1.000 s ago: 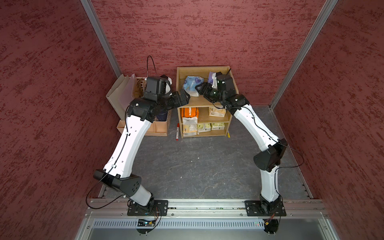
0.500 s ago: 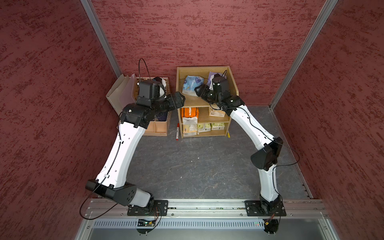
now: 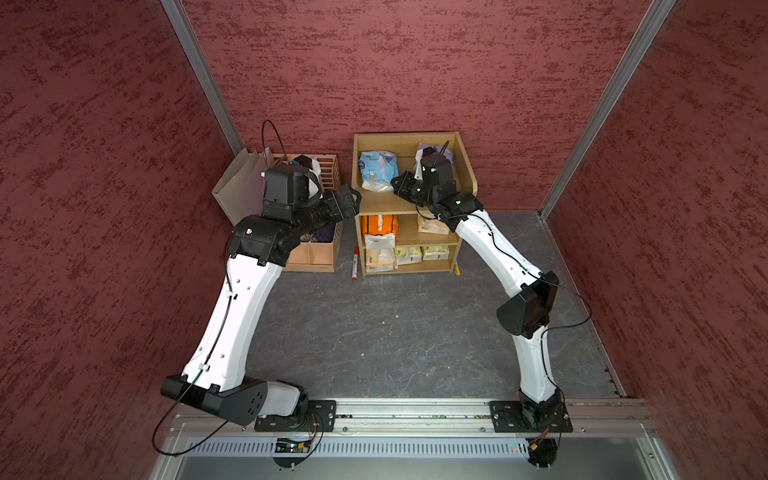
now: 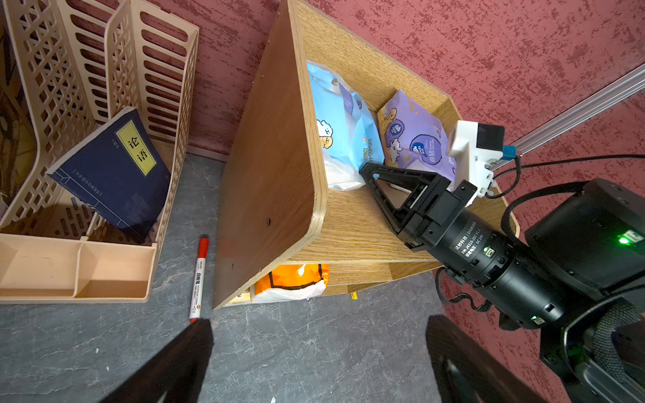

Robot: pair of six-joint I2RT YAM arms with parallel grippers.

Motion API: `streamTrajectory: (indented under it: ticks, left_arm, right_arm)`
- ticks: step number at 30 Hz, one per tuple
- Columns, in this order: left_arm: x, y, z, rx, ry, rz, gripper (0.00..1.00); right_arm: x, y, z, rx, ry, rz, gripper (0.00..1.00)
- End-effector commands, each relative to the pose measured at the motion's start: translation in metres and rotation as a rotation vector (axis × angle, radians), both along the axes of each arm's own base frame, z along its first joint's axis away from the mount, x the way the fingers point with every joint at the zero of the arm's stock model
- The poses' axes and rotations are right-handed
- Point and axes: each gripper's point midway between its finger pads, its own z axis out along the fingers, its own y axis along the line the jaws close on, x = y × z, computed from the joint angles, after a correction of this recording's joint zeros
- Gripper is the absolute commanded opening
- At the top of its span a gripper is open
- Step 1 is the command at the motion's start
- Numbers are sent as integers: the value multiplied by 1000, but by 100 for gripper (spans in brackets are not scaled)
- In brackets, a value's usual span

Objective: Remove the tissue boxes from the shelf
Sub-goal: Pick up a box of tissues from the shelf.

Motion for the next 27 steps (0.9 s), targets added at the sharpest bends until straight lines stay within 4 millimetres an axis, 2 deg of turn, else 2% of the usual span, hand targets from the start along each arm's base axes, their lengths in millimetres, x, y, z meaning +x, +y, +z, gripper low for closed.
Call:
streamTrajectory:
  ticks: [1, 5, 17, 21, 24, 27]
  left_arm:
    - [1, 2, 11, -25, -43, 15, 100]
    - [-2, 0, 14, -36, -45, 3, 100]
    - [-22, 12, 23, -30, -77, 32, 100]
    - [-27, 12, 27, -43, -84, 32, 100]
    - [-31, 12, 28, -52, -86, 31, 100]
    - [-35, 13, 29, -55, -87, 27, 100]
  right_arm:
    - [-21, -5, 41, 6, -68, 30, 2]
    - [-34, -12, 57, -8, -86, 42, 0]
    - [-82, -38, 84, -37, -111, 90, 0]
    - [-106, -43, 87, -59, -116, 152, 0]
    - [-131, -42, 88, -62, -130, 242, 0]
    - [-159, -40, 78, -70, -117, 350, 0]
